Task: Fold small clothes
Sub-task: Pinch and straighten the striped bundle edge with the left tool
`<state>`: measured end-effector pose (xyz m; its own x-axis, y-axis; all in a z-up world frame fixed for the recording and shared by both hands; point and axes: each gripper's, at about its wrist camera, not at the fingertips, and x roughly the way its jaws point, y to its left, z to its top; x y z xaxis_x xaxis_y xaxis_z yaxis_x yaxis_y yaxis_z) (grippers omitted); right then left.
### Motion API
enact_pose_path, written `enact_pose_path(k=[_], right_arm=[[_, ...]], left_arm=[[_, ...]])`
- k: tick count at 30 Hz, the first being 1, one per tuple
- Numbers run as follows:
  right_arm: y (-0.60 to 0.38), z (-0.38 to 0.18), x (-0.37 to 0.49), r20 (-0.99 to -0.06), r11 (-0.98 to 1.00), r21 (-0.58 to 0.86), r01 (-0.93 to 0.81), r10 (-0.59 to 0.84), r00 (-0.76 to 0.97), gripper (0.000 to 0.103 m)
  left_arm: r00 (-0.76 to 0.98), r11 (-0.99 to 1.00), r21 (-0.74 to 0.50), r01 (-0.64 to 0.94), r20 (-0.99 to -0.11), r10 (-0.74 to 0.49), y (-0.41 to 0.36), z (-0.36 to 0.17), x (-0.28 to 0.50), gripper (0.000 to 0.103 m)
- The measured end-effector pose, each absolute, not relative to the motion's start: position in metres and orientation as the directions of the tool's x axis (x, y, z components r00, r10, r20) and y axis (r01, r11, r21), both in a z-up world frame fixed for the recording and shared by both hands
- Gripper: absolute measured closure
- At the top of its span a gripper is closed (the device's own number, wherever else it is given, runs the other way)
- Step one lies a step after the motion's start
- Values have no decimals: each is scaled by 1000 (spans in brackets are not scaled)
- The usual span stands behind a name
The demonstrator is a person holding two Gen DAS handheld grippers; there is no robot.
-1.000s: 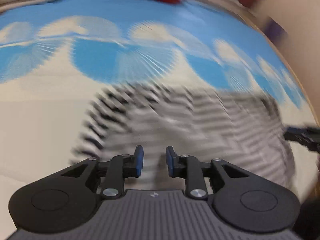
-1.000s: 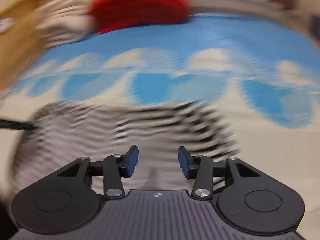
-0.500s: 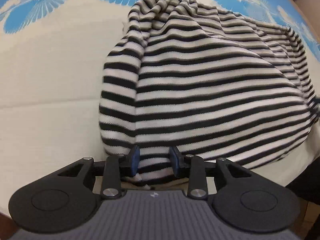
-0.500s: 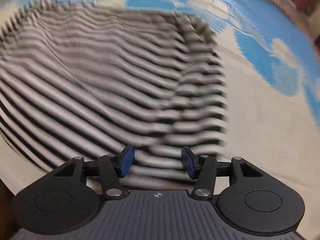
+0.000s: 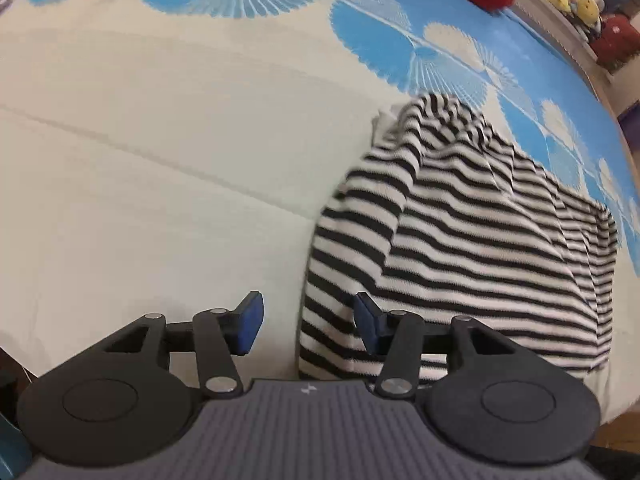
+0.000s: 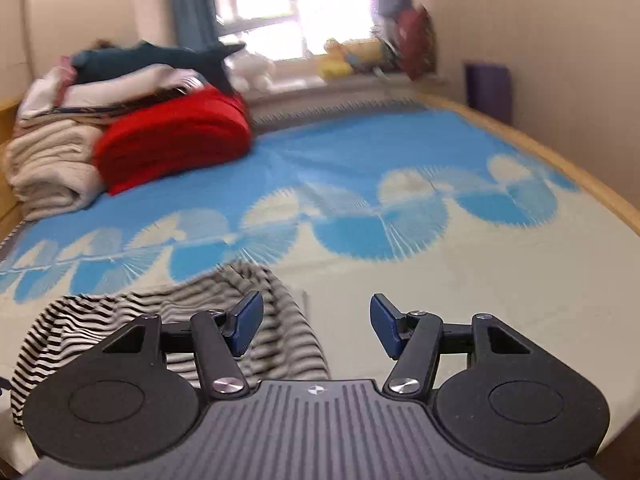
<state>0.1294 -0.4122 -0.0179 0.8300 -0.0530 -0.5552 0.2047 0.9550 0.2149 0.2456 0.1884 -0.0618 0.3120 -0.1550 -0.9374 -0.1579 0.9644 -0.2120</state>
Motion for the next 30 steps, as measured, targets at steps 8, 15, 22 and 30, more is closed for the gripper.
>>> enact_pose_path(k=[8,15,22,30], right_arm=[[-434,-36,141,-640,930,271,250,-19,768,42],[-435,-39,147,-652,937,258,234,-10,758,42],[-445,-40,145,-650,926,276,259,-19,760,42],[-448,-43,146,-662,934,251,255,-26,749,42]], left_arm=[[253,960,-224,-167,-951,-178,182,-77,255,42],[174,947,-252,-198,-960,-219,182,-102,272,35],[165,959,-233,-159,-964,-207,164,-111,286,23],[199,970,-227,-88,-958,-206,133,-111,298,42]])
